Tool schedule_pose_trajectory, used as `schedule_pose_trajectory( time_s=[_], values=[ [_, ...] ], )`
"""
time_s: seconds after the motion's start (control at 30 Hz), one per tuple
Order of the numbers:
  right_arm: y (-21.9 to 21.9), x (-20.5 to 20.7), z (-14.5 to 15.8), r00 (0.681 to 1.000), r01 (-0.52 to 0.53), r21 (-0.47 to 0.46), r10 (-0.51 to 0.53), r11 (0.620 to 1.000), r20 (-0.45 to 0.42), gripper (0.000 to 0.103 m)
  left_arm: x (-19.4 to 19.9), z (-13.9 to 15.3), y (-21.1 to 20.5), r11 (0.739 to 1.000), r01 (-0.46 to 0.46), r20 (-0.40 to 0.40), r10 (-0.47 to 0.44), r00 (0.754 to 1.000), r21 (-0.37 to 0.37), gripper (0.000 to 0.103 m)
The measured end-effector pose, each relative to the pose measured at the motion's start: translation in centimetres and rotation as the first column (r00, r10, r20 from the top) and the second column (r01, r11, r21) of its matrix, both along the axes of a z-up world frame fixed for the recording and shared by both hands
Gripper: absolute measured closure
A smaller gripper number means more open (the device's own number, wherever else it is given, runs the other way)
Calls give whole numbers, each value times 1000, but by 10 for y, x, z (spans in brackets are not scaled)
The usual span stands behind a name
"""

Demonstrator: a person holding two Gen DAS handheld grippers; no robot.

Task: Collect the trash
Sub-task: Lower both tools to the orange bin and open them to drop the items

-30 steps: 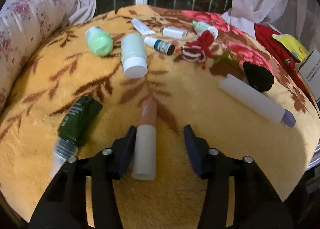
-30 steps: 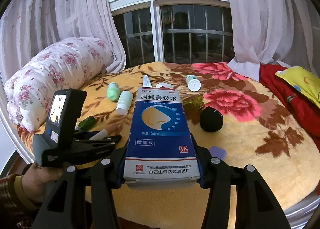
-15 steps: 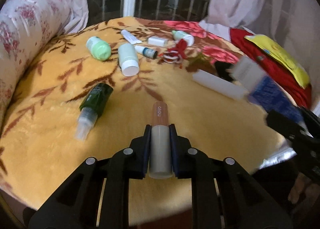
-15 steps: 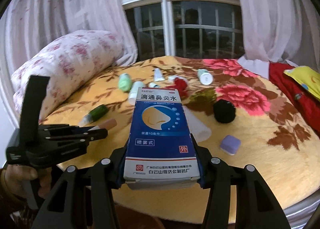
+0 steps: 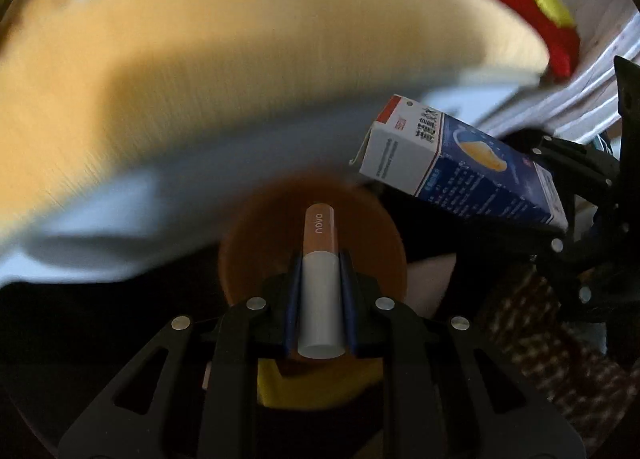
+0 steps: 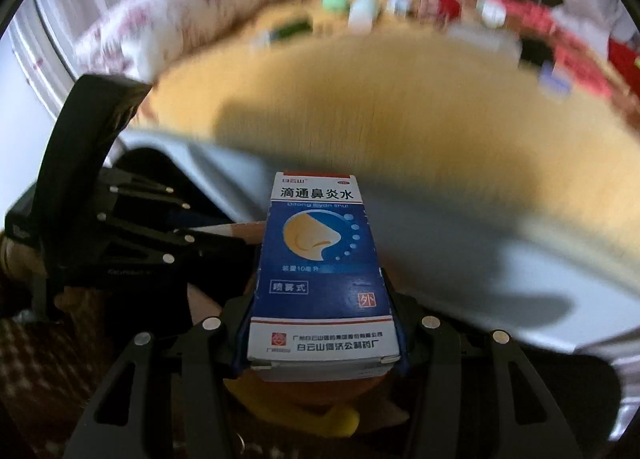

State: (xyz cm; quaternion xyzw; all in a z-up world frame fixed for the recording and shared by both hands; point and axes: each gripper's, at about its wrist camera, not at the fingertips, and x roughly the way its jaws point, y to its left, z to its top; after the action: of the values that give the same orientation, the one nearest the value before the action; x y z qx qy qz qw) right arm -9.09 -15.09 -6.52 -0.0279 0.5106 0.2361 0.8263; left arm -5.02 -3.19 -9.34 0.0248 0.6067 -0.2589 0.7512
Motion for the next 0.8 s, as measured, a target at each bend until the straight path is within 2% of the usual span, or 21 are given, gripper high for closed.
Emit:
schedule_pose_trajectory(
  time_s=[0.13, 0.23, 0.27, 0.3, 0.33, 0.37, 0.6, 0.7, 0.8],
  values=[
    [10, 2, -32, 995, -27, -50, 22, 998, -98, 52, 7, -36, -2, 1000, -7, -126, 9, 992, 11, 85],
    [14, 8, -44, 987, -37, -70, 26, 997, -159, 50, 12, -48, -3, 1000, -16, -189, 20, 982, 24, 84],
    [14, 11, -47, 985, -31, -77, 18, 997, -174, 49, 13, -50, -4, 999, -16, -207, 23, 978, 33, 70],
    [12, 12, -48, 983, -25, -80, 10, 996, -183, 41, 14, -51, -3, 999, -16, -217, 26, 976, 46, 60],
    [10, 15, -48, 982, -15, -83, -1, 996, -188, 34, 15, -50, -3, 997, -23, -215, 37, 976, 67, 39],
    [7, 16, -48, 983, -6, -83, -10, 997, -183, 33, 16, -46, -2, 997, -34, -195, 48, 980, 76, 33],
    [-15, 21, -27, 992, 52, -25, -55, 998, -115, 33, 11, -24, -1, 999, -35, -101, 39, 994, 41, 33],
    [-17, 16, -12, 998, 68, -6, -68, 998, 5, 33, 10, 6, 1, 999, -53, 17, 53, 998, 0, 33],
    [-18, 18, 17, 982, 82, 35, -87, 996, 167, 29, 21, 53, 11, 993, -105, 189, 112, 976, -49, 33]
  ],
)
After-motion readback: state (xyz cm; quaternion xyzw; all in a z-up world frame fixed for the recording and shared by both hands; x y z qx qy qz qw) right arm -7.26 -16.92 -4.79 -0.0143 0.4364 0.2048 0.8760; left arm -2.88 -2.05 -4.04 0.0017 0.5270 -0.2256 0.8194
